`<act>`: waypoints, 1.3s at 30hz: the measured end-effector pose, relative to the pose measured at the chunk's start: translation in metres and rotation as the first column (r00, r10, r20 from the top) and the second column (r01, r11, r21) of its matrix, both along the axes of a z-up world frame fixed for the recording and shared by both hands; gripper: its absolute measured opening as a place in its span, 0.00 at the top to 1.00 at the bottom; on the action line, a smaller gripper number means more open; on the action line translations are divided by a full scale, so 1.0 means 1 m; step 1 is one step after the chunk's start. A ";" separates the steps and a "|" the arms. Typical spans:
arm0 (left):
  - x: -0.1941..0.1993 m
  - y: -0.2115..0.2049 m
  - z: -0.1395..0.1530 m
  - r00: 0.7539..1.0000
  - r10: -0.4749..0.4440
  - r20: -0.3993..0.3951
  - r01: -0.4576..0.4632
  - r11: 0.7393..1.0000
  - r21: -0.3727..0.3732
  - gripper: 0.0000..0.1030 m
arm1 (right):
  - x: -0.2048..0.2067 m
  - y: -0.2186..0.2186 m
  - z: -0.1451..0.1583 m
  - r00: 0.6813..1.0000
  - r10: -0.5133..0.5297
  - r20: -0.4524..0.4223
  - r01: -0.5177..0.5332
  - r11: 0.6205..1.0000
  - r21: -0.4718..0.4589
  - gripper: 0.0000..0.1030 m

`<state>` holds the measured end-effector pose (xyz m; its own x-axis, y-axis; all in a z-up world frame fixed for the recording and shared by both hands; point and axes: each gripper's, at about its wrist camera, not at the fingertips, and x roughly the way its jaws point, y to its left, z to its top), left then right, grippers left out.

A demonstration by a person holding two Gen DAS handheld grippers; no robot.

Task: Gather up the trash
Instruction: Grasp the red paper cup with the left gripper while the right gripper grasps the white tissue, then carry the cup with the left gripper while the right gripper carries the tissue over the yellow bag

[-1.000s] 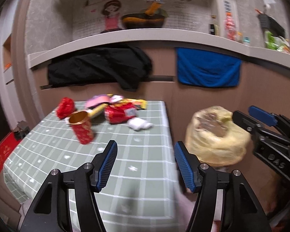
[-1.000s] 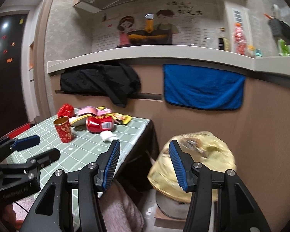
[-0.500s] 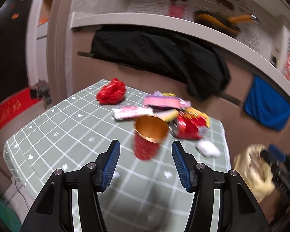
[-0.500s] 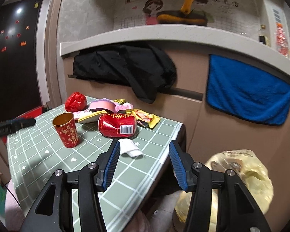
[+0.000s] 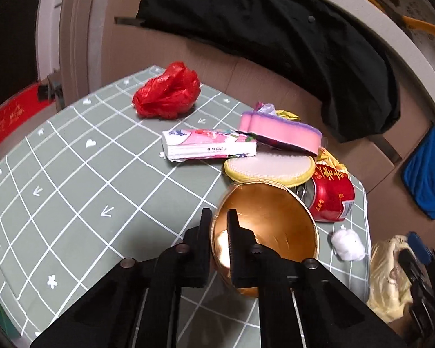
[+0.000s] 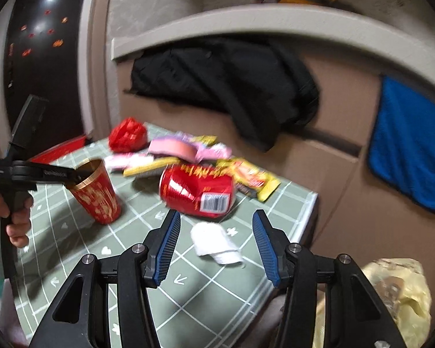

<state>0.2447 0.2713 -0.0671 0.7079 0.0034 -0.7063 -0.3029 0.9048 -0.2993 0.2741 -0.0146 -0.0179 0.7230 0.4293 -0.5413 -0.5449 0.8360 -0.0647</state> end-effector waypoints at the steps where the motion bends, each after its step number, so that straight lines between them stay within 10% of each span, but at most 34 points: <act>1: -0.004 -0.002 0.001 1.000 -0.002 0.014 0.002 1.000 0.015 0.92 | 0.007 0.003 -0.007 1.000 0.021 -0.023 -0.022 1.000 -0.012 0.53; 9: -0.037 -0.023 0.019 0.992 -0.028 0.122 0.015 0.994 0.108 0.92 | 0.045 0.036 -0.055 0.988 0.063 -0.142 -0.077 0.992 -0.097 0.58; 14: -0.044 -0.031 0.028 0.989 -0.029 0.144 0.005 0.987 0.163 0.92 | 0.053 0.038 -0.065 0.979 0.075 -0.191 -0.092 0.992 -0.083 0.85; 28: -0.079 -0.103 0.106 0.946 -0.111 0.304 0.026 0.962 0.270 0.92 | -0.010 -0.032 0.037 0.996 0.088 -0.031 -0.085 0.991 0.100 0.87; 39: -0.081 -0.205 0.156 0.871 -0.300 0.390 0.178 0.931 0.318 0.92 | -0.053 -0.138 0.089 0.988 -0.111 0.111 0.092 0.982 0.164 0.86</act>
<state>0.1634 0.0663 0.0885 0.9409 -0.0624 -0.3329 0.0345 0.9954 -0.0889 0.2206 -0.1526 0.0707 0.8224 0.4237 -0.3797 -0.4532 0.8913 0.0130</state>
